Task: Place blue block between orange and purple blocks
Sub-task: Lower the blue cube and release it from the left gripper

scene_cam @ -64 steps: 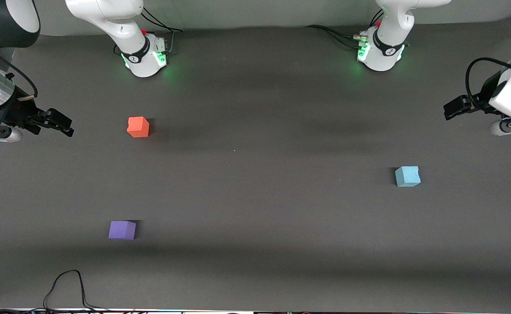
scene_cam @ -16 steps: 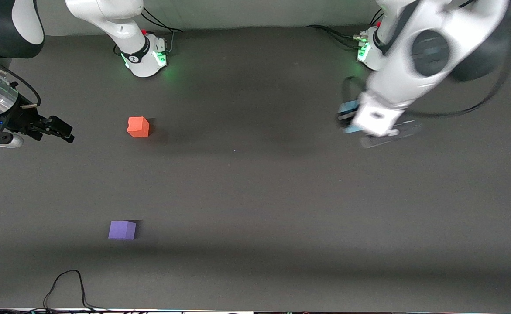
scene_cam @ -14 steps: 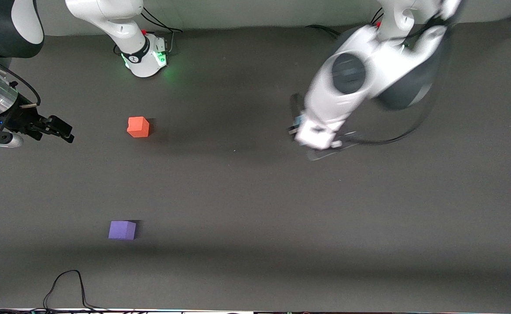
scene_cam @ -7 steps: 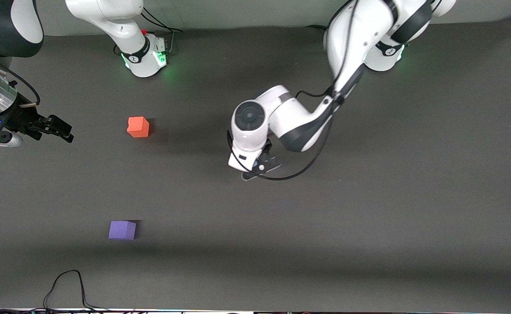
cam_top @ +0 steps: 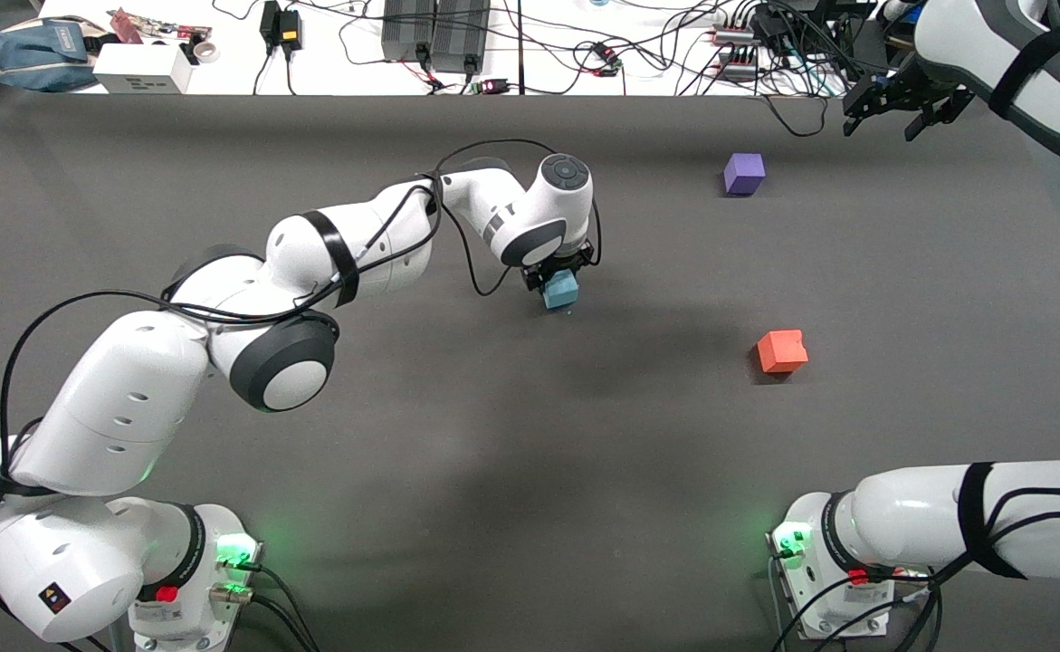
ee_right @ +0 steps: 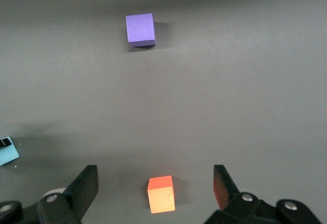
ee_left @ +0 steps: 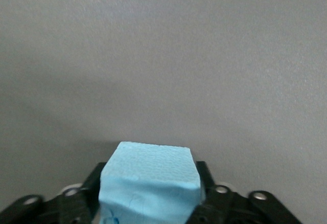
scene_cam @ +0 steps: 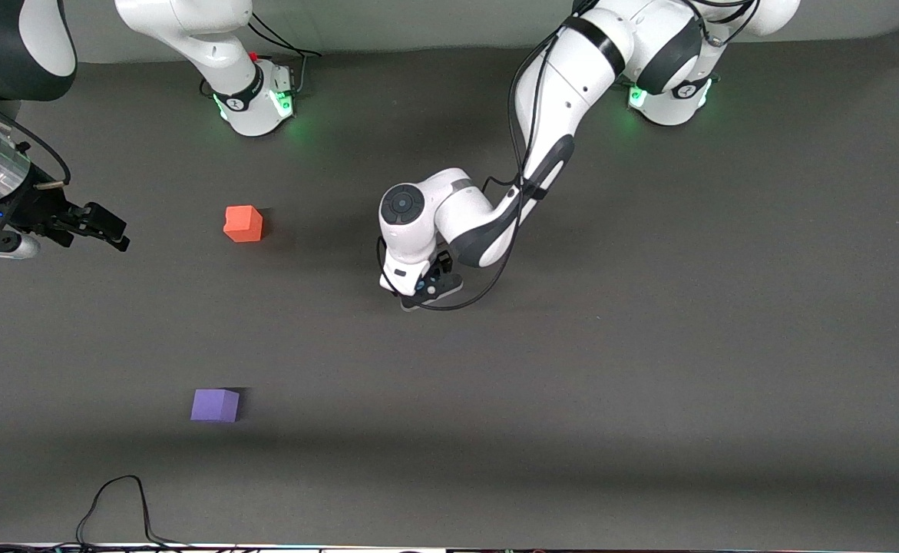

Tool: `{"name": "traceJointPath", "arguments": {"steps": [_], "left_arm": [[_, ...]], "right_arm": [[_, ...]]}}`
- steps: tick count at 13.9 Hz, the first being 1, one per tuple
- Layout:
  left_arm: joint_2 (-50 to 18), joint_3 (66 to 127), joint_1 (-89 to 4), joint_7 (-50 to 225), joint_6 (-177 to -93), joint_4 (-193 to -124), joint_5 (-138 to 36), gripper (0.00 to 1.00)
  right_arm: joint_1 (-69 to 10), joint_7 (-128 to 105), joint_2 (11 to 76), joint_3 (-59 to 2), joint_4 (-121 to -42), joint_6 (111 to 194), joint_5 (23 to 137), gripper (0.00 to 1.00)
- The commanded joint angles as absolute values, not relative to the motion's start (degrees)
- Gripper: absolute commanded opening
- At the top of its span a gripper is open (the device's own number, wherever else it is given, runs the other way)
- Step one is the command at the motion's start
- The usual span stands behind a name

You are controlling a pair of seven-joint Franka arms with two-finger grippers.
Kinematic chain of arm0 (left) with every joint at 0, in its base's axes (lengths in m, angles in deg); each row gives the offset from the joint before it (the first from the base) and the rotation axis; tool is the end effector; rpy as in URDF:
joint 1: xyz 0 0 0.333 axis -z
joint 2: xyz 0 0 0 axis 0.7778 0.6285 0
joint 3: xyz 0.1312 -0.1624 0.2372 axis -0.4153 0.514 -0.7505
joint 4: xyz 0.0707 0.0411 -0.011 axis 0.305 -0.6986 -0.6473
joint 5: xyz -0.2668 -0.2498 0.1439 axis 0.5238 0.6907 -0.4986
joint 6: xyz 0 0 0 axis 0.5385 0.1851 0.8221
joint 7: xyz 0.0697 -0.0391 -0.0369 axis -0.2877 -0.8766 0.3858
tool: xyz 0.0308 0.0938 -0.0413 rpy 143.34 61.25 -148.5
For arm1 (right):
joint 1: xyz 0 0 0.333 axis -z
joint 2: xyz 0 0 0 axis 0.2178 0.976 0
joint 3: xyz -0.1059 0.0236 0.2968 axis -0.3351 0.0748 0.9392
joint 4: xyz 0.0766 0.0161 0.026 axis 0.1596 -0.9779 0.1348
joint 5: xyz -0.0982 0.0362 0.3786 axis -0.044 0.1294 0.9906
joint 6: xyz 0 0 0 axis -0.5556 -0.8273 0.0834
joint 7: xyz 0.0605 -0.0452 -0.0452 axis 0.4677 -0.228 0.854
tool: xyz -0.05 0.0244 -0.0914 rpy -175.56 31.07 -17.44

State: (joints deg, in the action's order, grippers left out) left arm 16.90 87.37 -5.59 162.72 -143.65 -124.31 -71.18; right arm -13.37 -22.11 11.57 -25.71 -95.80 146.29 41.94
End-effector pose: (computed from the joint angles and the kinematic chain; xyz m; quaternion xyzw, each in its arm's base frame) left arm 0.4834 -0.6005 0.1879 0.9753 0.2192 0.0207 0.0151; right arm 0.5231 -0.0189 0.5409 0.9973 -0.0615 0.0389 0.0040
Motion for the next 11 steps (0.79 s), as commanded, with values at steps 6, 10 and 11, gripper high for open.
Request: {"name": "traceJointPath", "arguments": {"steps": [6,10,11], "left_arm": [[0.7,89.6,-18.3,152.1,-125.5,-125.2,-67.8,1.00],[-18.9,89.6,-33.7,133.3,-124.3,-144.3,-65.8,1.00],[-22.8,89.5,-36.9,129.3,-124.0,-148.3,-65.6,1.00]], "right_arm": [[-17.8,-21.8,12.0,-25.8,-96.3,146.9,42.6,1.00],[-28.0,-22.4,22.2,-24.7,-86.1,146.4,43.4,1.00],[-27.6,-22.4,24.5,-20.5,-84.9,146.9,45.0,1.00]]}}
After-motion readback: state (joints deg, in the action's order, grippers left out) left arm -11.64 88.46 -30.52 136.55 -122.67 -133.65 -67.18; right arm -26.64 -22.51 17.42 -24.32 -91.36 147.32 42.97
